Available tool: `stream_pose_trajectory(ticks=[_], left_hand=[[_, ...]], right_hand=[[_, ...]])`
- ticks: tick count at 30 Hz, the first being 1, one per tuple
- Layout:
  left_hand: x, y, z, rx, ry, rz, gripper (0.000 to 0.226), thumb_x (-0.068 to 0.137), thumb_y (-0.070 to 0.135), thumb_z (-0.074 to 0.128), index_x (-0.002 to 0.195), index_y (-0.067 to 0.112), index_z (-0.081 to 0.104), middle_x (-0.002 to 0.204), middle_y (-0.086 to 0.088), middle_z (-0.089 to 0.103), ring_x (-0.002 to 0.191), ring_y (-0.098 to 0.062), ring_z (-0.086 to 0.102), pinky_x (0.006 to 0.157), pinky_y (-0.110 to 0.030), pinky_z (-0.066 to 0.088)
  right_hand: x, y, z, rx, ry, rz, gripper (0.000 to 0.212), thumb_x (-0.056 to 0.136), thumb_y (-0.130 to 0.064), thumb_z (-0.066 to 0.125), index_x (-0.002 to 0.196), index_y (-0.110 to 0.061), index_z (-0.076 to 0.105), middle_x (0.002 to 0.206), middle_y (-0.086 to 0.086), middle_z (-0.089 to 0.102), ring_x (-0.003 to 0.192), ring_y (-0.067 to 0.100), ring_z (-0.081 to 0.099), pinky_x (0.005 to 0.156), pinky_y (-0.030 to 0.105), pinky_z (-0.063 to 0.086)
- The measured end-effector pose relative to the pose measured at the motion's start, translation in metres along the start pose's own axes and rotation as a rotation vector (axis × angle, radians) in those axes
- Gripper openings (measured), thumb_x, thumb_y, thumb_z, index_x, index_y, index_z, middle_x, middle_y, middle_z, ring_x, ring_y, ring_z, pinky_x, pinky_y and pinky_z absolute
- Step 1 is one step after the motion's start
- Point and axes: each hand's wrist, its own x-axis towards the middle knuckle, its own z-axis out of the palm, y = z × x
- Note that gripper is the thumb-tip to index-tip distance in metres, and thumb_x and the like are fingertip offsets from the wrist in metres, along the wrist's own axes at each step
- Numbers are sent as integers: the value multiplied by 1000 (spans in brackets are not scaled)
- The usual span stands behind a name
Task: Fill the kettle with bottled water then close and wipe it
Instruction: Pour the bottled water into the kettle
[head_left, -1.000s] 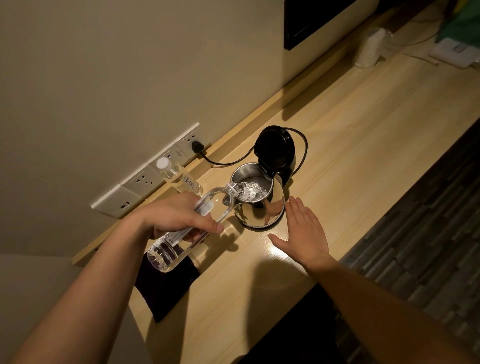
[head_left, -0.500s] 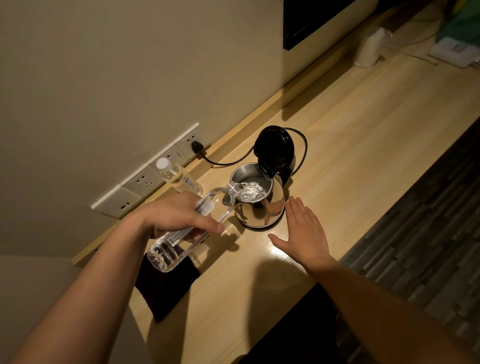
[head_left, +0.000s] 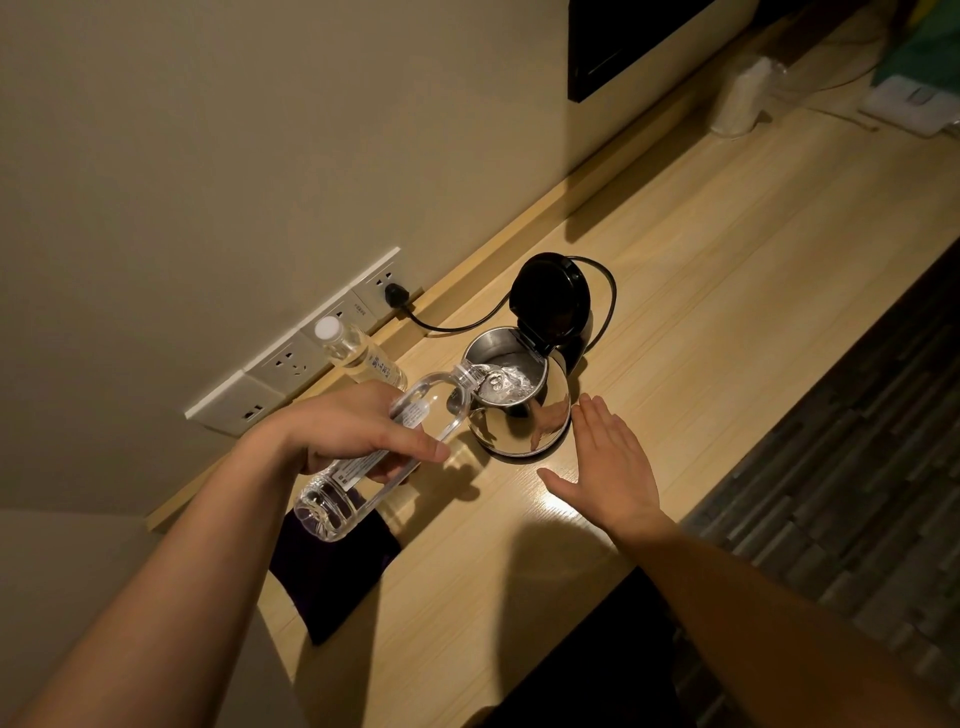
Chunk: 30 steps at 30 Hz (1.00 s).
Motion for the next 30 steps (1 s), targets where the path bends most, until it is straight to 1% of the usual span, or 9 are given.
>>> stream_pose_trajectory(ticks=[2, 4, 6, 8, 10, 13, 17, 24, 30], left_hand=[[0, 1, -1, 10, -16, -12, 60, 74, 46, 86, 86, -9, 66, 77, -22, 69, 62, -27, 63, 61, -32, 54], [1, 1, -1, 8, -24, -18, 63, 72, 50, 87, 86, -8, 67, 77, -22, 69, 62, -27, 63, 61, -32, 54], [1, 0, -1, -5, -24, -18, 69, 69, 54, 88, 86, -9, 66, 77, -27, 67, 62, -28, 63, 59, -30, 54], [0, 0, -2, 32, -23, -13, 81, 69, 59, 87, 88, -16, 62, 80, -39, 66, 64, -30, 62, 60, -26, 55], [0, 1, -2, 48, -31, -11, 85, 70, 60, 86, 88, -19, 59, 83, -46, 63, 66, -33, 61, 61, -28, 55], [0, 2, -5, 52, -56, -19, 81, 73, 58, 85, 88, -18, 59, 84, -47, 61, 66, -34, 61, 63, -31, 55], [1, 1, -5, 86, -51, -28, 85, 72, 63, 84, 86, -18, 60, 82, -47, 62, 66, -34, 60, 65, -30, 55], [1, 3, -5, 117, -62, -11, 97, 70, 72, 79, 84, -22, 57, 79, -47, 61, 64, -30, 58, 63, -11, 50], [0, 7, -4, 86, -80, 2, 97, 71, 69, 79, 84, -24, 55, 76, -48, 57, 60, -28, 55, 61, -8, 48]], right_hand=[[0, 0, 0, 5, 2, 0, 107, 89, -86, 27, 165, -11, 13, 174, 9, 10, 161, 21, 1, 130, 39, 9], [0, 0, 0, 7, 10, 0, 107, 89, -85, 29, 164, -11, 15, 174, 9, 11, 161, 21, 2, 130, 39, 10], [0, 0, 0, 8, 12, 0, 106, 89, -85, 30, 164, -11, 15, 174, 9, 12, 161, 20, 3, 130, 39, 10], [0, 0, 1, 16, 14, -1, 106, 89, -84, 31, 164, -11, 15, 174, 9, 12, 161, 20, 3, 130, 39, 10], [0, 0, 1, 18, 13, -2, 106, 89, -84, 31, 165, -11, 14, 174, 9, 11, 161, 20, 3, 130, 39, 9], [0, 0, 1, 15, 7, -4, 106, 90, -84, 31, 165, -11, 13, 174, 9, 9, 161, 20, 1, 130, 38, 7], [1, 1, 2, 17, 10, -1, 106, 89, -84, 31, 165, -11, 14, 174, 9, 11, 161, 20, 2, 130, 38, 8], [1, 1, 3, 18, 1, 0, 107, 89, -85, 30, 165, -11, 12, 174, 8, 8, 161, 19, 0, 130, 38, 6], [0, 1, 2, 17, 3, -3, 107, 89, -84, 30, 165, -11, 11, 174, 8, 7, 161, 19, -2, 129, 37, 5]])
